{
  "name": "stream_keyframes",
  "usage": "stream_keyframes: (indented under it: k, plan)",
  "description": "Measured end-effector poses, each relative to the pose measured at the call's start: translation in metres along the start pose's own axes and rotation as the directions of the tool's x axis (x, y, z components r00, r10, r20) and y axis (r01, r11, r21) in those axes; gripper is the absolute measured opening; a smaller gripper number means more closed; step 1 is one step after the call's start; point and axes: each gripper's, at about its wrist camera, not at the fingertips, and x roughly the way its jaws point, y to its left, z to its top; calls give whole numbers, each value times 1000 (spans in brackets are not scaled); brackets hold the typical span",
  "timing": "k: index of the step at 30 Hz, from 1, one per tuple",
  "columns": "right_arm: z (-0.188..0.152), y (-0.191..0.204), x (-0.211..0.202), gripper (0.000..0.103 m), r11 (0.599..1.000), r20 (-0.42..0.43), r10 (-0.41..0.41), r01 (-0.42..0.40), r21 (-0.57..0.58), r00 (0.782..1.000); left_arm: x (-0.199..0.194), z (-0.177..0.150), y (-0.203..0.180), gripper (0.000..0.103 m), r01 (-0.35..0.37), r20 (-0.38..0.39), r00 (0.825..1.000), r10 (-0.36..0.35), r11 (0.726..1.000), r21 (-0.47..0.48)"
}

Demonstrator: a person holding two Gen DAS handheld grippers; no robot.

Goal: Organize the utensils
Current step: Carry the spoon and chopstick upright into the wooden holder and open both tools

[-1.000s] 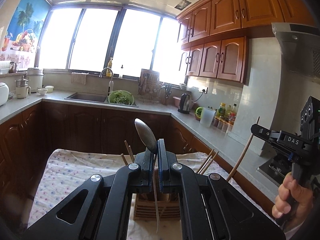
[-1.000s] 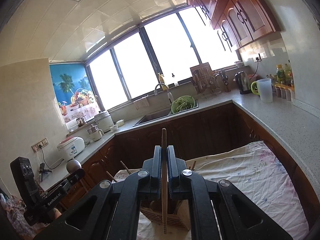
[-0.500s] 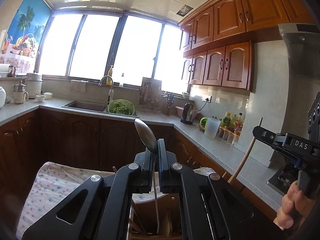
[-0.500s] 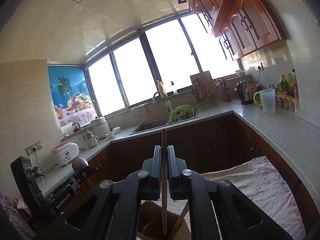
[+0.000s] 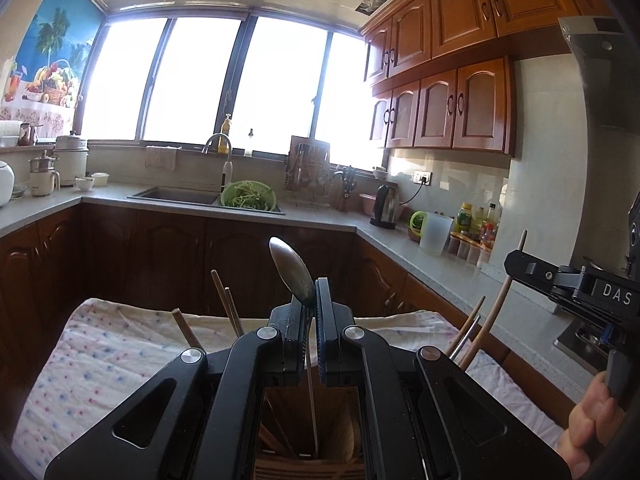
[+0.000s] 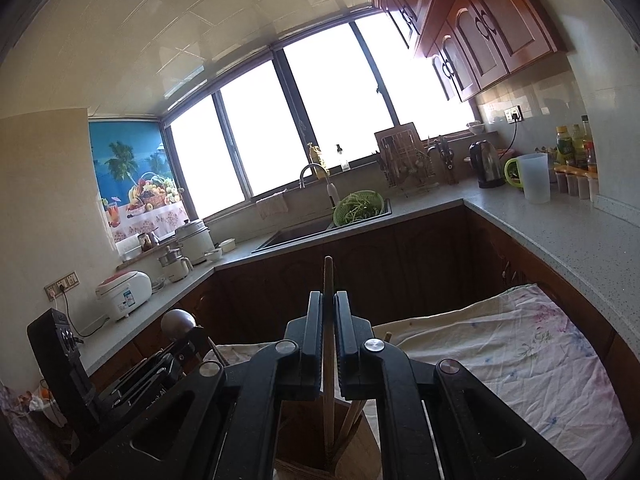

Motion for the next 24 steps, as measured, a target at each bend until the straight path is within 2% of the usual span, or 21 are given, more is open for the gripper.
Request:
stream_keyframes:
  k: [9, 19, 24]
  plan:
    - [-27, -12, 8, 5, 1000, -63, -14, 15, 26, 998, 1, -31, 0, 3, 14, -77, 997, -13, 1000, 7]
    - [-39, -15, 15, 6, 999, -113, -18, 22, 33, 993, 10, -52, 16, 3, 25, -177, 983, -37, 997, -70]
    - [-38, -14, 15, 6, 999, -123, -23, 27, 31, 992, 10, -57, 21, 3, 31, -197, 979, -50, 995, -96]
